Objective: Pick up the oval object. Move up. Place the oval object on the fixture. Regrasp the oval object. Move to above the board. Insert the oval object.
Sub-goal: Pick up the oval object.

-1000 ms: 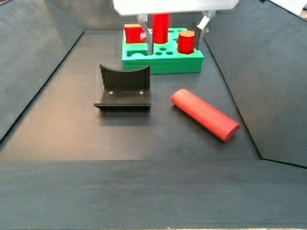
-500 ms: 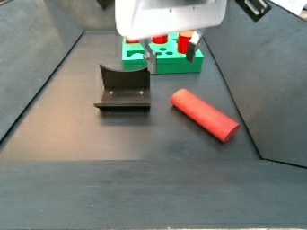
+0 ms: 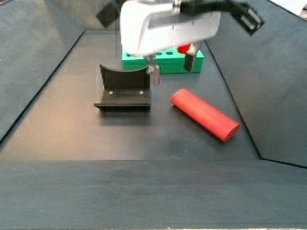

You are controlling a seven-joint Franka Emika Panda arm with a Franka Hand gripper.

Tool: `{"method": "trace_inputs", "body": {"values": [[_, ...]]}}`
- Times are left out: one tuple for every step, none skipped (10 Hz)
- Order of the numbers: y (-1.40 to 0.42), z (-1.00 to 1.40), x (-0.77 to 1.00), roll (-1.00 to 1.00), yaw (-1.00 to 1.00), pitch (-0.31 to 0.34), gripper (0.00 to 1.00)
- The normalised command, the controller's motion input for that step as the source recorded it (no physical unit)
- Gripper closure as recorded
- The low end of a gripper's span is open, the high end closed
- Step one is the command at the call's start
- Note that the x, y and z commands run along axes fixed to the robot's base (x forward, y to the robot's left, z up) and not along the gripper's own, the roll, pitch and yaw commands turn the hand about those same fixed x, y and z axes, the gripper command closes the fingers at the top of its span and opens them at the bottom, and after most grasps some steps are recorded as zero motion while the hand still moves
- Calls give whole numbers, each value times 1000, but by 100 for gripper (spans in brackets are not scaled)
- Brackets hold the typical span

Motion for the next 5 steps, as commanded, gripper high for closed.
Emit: {"method": "trace_inputs", "body": {"values": [[0,-434,-49,20,0,-50,0],[0,-380,-217,46,0,-47,0],[0,-331,-280,80,0,-4,0],[0,-351,-251,89,0,-10,0],[0,-426,-163,79,60,-33,0]]}}
